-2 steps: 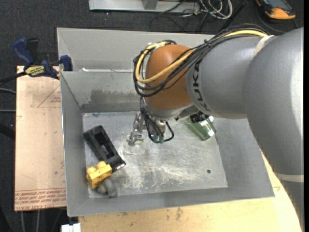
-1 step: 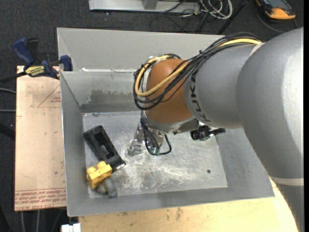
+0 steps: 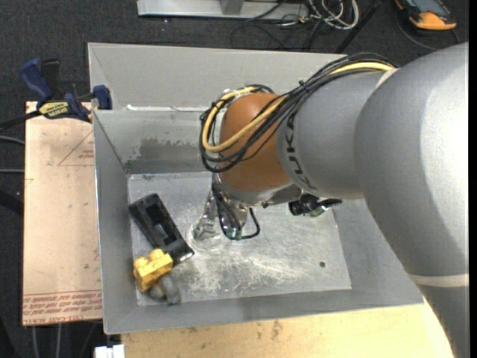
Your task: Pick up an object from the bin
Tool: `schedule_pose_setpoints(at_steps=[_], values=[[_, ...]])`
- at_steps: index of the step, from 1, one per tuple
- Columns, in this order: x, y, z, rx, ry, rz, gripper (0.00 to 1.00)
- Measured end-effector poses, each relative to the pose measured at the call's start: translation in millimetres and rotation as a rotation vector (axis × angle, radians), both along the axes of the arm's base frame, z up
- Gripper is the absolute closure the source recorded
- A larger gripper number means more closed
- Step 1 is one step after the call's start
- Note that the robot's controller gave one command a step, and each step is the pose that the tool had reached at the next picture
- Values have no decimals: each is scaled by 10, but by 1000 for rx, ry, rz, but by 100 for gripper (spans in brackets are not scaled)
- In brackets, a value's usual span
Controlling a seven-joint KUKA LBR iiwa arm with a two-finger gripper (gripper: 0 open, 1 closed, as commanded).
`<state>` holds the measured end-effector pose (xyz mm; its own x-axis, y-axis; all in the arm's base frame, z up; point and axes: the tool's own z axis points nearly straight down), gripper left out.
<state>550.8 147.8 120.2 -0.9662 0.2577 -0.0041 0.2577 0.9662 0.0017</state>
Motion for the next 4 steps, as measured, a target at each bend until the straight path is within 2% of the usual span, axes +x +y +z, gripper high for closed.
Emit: schedule_pose_setpoints(at_steps=[1, 2, 3, 4], values=[[-83, 186, -48, -1, 2, 5, 100], [96, 1, -41, -2, -1, -184, 0], [94, 3, -41, -2, -1, -183, 0], [305, -1423, -139, 7, -13, 110, 100]])
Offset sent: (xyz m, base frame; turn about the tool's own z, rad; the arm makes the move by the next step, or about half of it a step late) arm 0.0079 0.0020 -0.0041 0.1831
